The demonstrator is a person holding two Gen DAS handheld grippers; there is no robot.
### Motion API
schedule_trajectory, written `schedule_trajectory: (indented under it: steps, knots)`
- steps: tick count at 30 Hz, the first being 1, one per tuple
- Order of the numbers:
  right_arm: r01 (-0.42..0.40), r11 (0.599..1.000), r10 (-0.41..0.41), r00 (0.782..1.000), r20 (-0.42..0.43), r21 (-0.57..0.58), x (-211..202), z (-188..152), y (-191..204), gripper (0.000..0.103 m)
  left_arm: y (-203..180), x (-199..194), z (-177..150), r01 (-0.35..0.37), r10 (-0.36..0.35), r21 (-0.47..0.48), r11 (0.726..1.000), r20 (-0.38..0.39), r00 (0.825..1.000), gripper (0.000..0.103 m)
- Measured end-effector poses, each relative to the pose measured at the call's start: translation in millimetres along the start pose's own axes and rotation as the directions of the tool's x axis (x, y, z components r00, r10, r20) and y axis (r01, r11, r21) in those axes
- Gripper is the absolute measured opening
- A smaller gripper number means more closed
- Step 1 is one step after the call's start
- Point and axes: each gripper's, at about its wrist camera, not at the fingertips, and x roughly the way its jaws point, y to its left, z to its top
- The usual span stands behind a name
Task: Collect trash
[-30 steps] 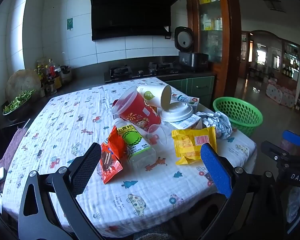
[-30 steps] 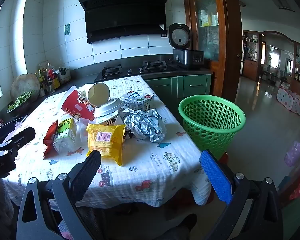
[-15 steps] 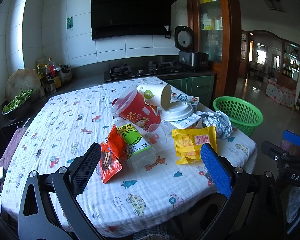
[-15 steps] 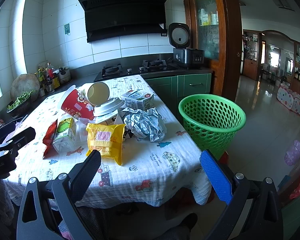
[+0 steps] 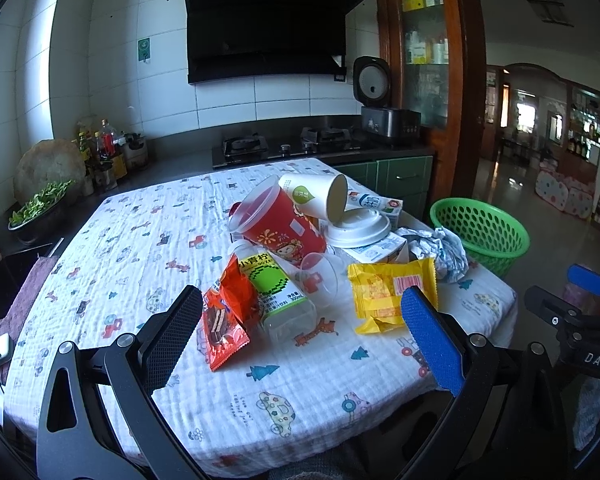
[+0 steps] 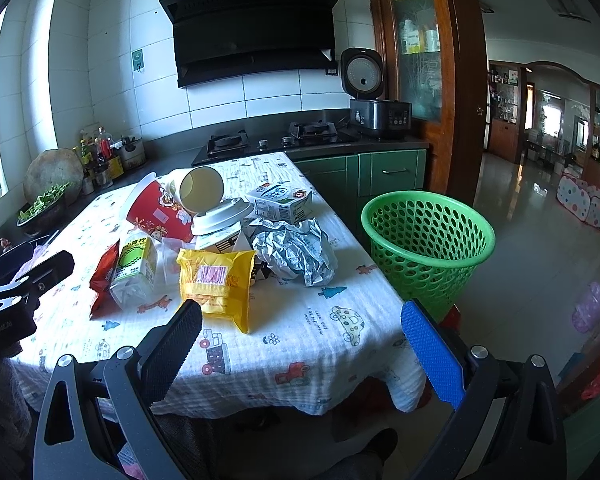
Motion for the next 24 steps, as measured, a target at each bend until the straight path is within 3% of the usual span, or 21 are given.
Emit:
schedule_trajectory:
  steps: [24]
  knots:
    - [-0.010,1.000,0.010,1.000,-0.010,-0.004,8.2,2.2,1.9,0.097,4.0,5.4,3.9,-0.011,0.011,-0.007,1.000,-0.004,1.000,0.098]
